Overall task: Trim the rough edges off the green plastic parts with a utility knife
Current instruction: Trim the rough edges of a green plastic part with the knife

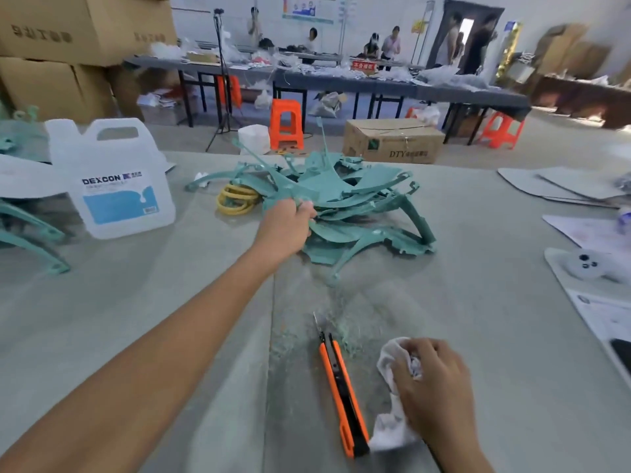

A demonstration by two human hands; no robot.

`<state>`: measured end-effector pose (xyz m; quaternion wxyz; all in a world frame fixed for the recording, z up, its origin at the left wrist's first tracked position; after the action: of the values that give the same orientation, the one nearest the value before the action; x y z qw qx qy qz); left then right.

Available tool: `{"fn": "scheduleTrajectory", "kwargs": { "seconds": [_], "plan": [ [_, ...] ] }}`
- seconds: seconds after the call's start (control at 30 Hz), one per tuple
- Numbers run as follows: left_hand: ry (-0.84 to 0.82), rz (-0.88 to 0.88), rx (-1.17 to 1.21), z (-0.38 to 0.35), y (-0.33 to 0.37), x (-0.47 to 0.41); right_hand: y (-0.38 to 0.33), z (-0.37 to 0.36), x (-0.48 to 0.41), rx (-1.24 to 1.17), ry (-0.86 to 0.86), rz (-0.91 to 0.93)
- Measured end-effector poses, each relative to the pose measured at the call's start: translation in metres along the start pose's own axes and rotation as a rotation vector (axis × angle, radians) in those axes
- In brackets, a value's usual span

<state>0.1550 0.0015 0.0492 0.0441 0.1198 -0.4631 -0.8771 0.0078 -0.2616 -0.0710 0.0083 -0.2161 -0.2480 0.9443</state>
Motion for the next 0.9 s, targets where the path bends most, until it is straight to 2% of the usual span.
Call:
{"fn": "scheduleTrajectory", "kwargs": {
  "seconds": [0.2,0.27,0.33,0.43,0.5,0.57,0.63,0.7,0.73,0.77,0.8,0.9],
  "plan": [
    [0.248,0.111,0.363,0.119,-0.034,0.045,0.002,0.003,0.002,0.026,0.018,0.032],
    [0.274,0.118,0.477,0.155,-0.044,0.068,0.002,0.004,0.003,0.028,0.035,0.042],
    [0.158,0.116,0.546,0.186,-0.062,0.096,0.002,0.004,0.003,0.045,0.045,0.032],
    [-0.105,0.182,0.496,0.221,-0.1,0.141,0.0,0.005,0.004,0.073,0.075,0.034],
    [-0.131,0.254,0.409,0.234,-0.124,0.157,-0.004,0.006,0.004,0.086,0.094,0.048],
    [0.01,0.291,0.297,0.24,-0.145,0.158,-0.006,0.007,0.005,0.084,0.122,0.073],
    [0.278,0.299,0.016,0.244,-0.157,0.159,-0.004,0.006,0.004,0.071,0.114,0.015],
    [0.514,0.249,-0.226,0.239,-0.159,0.168,-0.001,0.004,0.003,0.032,0.078,-0.054],
    [0.56,0.201,-0.243,0.229,-0.156,0.173,0.0,0.004,0.002,0.012,0.064,-0.067],
    [0.523,0.159,-0.227,0.212,-0.152,0.177,0.0,0.004,0.001,-0.003,0.053,-0.074],
    [0.411,0.129,-0.229,0.19,-0.148,0.183,-0.001,0.004,0.001,-0.018,0.046,-0.07],
    [-0.021,0.075,-0.48,0.113,-0.143,0.2,0.0,0.011,0.0,-0.086,0.07,-0.053]
  ]
}}
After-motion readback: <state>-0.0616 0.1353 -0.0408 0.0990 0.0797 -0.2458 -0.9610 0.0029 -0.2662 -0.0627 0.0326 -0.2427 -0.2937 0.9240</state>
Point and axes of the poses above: each hand's wrist, its own x-axis away from the middle knuckle, its own z-axis out of the back of the hand, y = z × x, the point moved 4 cm from there along -x, towards the middle knuckle, and after that the axes turned 1 degree about y, right-handed, at the moved point
